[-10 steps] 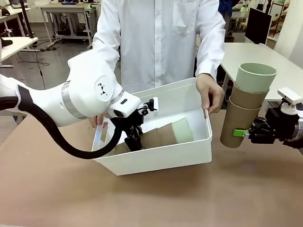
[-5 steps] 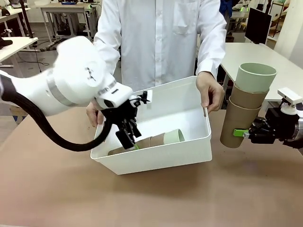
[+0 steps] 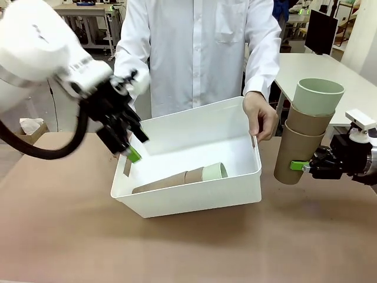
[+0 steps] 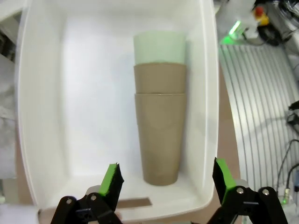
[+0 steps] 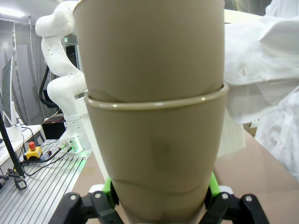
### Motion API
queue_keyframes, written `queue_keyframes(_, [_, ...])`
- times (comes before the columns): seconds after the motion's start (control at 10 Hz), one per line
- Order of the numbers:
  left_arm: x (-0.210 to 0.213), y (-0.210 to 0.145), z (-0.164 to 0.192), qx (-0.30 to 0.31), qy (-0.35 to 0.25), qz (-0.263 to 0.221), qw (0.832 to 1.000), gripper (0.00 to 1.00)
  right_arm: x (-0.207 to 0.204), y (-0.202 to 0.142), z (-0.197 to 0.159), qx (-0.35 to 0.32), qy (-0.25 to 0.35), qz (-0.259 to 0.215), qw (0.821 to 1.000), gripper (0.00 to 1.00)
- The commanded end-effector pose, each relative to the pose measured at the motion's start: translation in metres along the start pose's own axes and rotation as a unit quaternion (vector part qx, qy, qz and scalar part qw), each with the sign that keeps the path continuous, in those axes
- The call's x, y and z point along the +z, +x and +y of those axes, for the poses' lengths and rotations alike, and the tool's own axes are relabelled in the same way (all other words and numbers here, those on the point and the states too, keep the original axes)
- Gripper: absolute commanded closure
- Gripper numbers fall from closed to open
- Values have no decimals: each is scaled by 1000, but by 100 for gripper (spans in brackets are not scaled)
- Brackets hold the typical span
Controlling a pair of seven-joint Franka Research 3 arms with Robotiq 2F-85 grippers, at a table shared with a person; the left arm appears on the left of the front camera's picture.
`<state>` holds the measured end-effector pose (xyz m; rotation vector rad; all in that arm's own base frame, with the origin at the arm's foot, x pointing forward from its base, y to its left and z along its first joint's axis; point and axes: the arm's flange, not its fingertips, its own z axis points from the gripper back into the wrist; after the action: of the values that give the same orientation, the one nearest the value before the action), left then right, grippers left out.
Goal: Stack the cups and store them in the basket.
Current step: Place the stack of Reusable plastic cups into the Pantry Basket.
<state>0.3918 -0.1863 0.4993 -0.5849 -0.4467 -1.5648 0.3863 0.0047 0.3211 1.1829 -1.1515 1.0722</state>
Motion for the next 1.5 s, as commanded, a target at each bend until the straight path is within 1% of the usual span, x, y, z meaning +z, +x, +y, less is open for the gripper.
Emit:
queue_keyframes(0.0, [52,-24,-4,-11,5,-75,997,0,0,6,-2,7,3,-3,1000,15])
queue_keyframes(0.1, [90,-46,-8,-10,15,-100,995,0,0,6,-2,7,3,-3,1000,15])
queue_keyframes(0.3, [141,-93,-15,-5,20,-146,989,0,0,6,-2,7,3,-3,1000,15])
queue_keyframes(0.5, [169,-138,-21,1,20,-187,982,0,0,6,-2,7,3,-3,1000,15])
queue_keyframes(0.6, [177,-154,-25,-7,17,-209,978,0,0,6,-2,7,3,-3,1000,15])
queue_keyframes(0.7, [179,-159,-28,-19,25,-227,973,0,0,6,-2,7,3,-3,1000,15])
queue_keyframes(0.8, [175,-152,-33,8,28,-182,983,0,0,6,-2,7,3,-3,1000,15])
queue_keyframes(1.4, [175,-152,-33,8,28,-182,983,0,0,6,-2,7,3,-3,1000,15])
